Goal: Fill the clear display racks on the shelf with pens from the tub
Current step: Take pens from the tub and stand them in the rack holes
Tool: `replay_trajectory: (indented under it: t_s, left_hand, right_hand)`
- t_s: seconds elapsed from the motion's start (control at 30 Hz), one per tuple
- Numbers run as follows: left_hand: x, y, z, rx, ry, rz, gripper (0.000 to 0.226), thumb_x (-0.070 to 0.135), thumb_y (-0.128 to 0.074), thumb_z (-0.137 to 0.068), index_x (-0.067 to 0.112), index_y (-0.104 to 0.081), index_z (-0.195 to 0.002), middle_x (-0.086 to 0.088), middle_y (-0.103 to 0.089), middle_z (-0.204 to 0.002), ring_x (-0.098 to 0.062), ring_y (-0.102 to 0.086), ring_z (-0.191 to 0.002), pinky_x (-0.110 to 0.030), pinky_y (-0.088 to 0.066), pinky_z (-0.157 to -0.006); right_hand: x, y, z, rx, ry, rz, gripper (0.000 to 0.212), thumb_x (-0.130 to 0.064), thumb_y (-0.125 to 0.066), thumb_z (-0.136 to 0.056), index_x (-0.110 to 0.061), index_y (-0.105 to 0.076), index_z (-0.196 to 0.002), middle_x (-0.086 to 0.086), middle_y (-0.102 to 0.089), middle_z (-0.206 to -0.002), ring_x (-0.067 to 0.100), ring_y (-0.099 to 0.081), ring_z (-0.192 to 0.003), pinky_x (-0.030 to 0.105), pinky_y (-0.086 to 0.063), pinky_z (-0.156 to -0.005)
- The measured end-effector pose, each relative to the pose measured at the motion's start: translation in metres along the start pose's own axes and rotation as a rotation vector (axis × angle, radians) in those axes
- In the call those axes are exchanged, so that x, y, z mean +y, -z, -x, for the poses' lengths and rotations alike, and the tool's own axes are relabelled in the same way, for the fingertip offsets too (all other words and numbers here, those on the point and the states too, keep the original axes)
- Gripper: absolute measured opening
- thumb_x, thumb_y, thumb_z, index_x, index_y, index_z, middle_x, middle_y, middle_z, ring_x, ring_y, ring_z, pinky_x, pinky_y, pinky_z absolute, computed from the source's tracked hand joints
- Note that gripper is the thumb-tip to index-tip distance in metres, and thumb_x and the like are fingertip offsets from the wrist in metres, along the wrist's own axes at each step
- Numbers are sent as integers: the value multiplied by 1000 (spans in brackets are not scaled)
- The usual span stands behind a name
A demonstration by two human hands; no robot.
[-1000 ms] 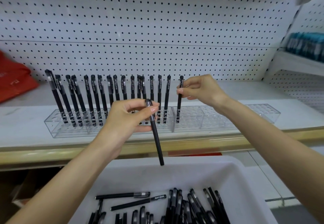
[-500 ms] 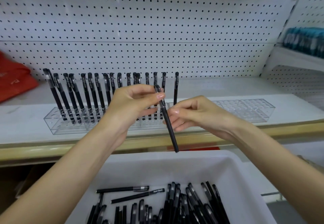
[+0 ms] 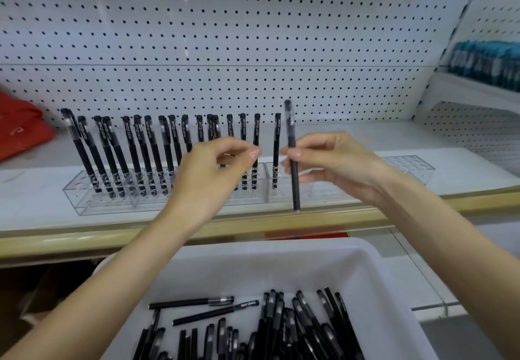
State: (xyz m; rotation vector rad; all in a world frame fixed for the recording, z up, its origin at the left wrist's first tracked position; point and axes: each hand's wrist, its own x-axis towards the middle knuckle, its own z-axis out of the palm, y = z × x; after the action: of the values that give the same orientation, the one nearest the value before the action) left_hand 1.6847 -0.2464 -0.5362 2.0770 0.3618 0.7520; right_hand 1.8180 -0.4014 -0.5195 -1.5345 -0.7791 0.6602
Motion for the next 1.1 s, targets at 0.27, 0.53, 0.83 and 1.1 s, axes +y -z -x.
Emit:
replay_trajectory:
  t_s: [0.27,0.53,0.83,1.1]
  left_hand:
    - [-32,-26,20,-248,-302,-710,52,44,-44,-94,22,-42,-141,4,-41,-148,-15,-42,-134,-26,-13,-106]
    - [-42,-36,22,-179,-371,-881,54,44,-55,-84,10,-60,-126,-6,-64,-124,-21,-62,-112,-39,-29,-100]
    - [-42,-34,22,-185,-370,-898,55,43,-58,-82,9,-60,-125,-6,-65,-123,-22,-63,-111,-40,-29,-99]
    - [-39,-31,21,-194,-368,-860,54,41,-57,-84,10,-57,-128,-6,-63,-125,-23,-62,-113,-38,-26,-100]
  right_hand:
    - [-10,27,-42,383,210,146,9,-4,-75,-78,-3,-66,-81,10,-73,-75,26,-68,-72,34,-60,-74]
    - [14,26,-62,373,205,278,14,-9,-80,-74,-6,-66,-78,9,-73,-72,18,-66,-66,32,-59,-75]
    - [44,24,-65,284,74,402,18,-19,-83,-72,-17,-65,-70,7,-74,-75,7,-66,-68,27,-51,-78]
    - [44,28,-67,238,20,406,23,-19,-81,-73,-3,-69,-84,6,-75,-82,3,-69,-74,8,-47,-67]
